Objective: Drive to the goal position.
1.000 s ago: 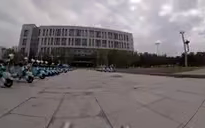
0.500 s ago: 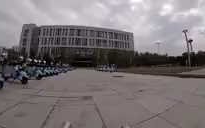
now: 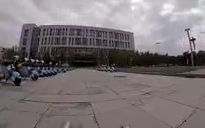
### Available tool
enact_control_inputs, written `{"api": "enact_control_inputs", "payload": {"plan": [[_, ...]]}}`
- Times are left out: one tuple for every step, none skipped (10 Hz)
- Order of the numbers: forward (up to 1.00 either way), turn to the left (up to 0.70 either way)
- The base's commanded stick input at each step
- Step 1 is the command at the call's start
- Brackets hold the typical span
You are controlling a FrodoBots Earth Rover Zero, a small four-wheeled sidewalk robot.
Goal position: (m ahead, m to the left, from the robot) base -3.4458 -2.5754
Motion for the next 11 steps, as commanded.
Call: {"api": "enact_control_inputs", "payload": {"plan": [[0.7,0.0],[0.7,0.0],[0.7,0.0],[0.7,0.0],[0.7,0.0],[0.7,0.0],[0.7,0.0],[0.7,0.0],[0.7,0.0],[0.7,0.0],[0.7,0.0]]}}
